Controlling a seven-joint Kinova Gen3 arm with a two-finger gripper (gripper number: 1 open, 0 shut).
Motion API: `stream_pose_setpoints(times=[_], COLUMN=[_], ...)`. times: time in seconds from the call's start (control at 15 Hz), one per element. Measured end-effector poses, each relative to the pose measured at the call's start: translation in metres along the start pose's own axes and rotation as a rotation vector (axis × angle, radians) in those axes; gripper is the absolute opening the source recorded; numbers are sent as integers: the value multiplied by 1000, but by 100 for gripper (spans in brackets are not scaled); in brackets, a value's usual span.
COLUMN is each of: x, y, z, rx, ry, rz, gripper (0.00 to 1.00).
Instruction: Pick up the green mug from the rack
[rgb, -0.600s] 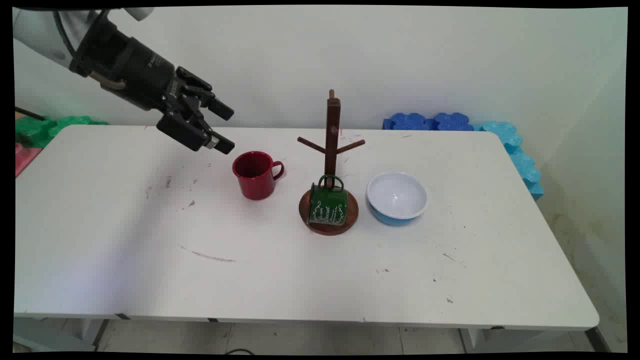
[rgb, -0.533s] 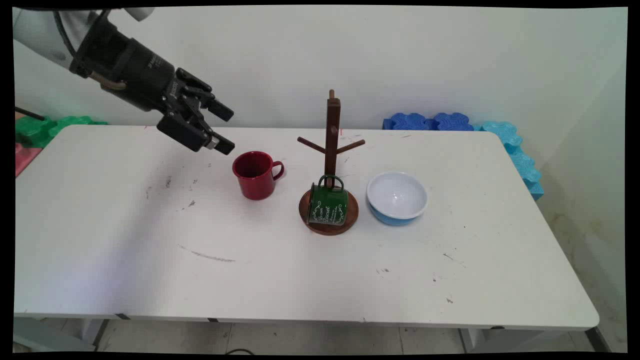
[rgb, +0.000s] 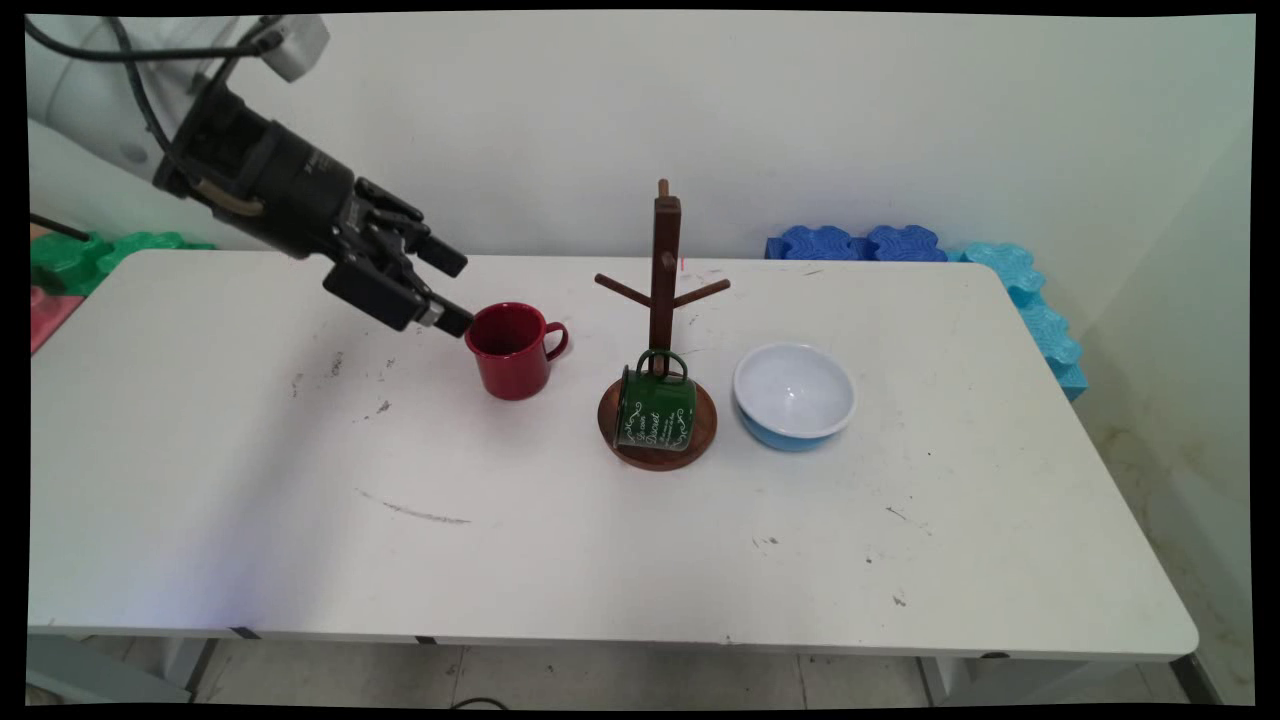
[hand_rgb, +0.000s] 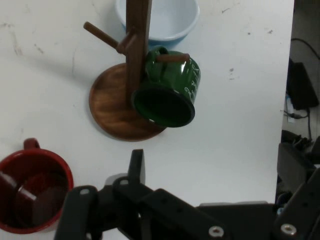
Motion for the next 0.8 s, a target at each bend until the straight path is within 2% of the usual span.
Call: stream_pose_setpoints(times=[0.8], x=[-41], y=[-1], z=[36], rx=[-8], ry=[46], rz=[-129], gripper=[100])
